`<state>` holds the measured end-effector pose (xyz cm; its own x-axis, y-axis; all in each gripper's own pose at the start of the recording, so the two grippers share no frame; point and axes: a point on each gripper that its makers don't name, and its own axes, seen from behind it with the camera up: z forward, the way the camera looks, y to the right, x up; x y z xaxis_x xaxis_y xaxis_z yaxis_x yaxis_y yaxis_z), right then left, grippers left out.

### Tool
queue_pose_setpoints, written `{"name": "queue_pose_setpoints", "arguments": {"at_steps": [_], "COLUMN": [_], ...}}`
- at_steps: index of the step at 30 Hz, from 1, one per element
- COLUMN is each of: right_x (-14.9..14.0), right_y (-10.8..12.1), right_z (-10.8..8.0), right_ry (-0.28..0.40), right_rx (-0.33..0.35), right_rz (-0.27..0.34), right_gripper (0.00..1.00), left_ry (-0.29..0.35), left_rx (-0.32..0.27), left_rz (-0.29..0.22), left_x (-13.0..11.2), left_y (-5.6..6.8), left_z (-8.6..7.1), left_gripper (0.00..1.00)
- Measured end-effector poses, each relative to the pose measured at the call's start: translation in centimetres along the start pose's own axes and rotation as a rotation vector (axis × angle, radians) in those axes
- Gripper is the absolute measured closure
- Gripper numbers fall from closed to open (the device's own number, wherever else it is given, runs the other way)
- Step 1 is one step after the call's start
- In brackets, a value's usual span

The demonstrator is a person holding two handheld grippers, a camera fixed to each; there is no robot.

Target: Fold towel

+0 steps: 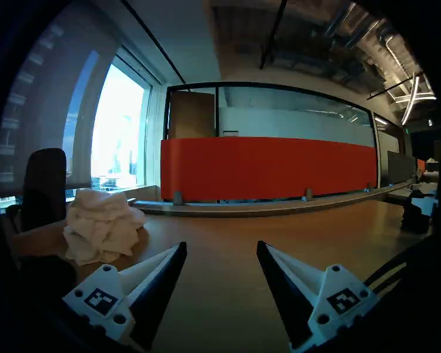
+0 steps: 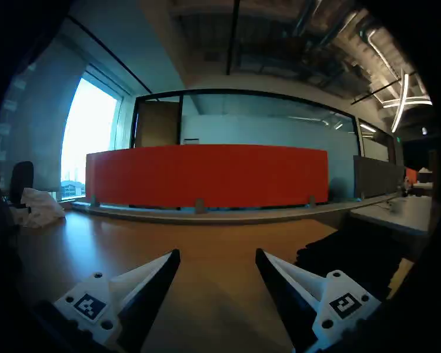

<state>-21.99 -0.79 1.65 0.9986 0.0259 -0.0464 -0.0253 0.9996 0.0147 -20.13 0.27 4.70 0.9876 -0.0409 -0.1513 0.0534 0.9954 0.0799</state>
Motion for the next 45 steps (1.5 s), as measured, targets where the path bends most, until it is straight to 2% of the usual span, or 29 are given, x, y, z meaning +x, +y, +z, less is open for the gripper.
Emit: {"name": "queue_pose_setpoints", "arguments": {"at_steps": [45], "right_x": [0.0], "right_y": [0.0], "right_z": [-0.1], "right_ry": [0.0], "right_rx": [0.0], "right_rz": [0.0], "right_gripper": [0.0], "left_ry": [-0.004], "left_rx": [0.0], "left_rz": [0.0], "left_x": [1.0], "left_y": [-0.3], "left_z": [-0.5], "left_gripper": [0.12]}}
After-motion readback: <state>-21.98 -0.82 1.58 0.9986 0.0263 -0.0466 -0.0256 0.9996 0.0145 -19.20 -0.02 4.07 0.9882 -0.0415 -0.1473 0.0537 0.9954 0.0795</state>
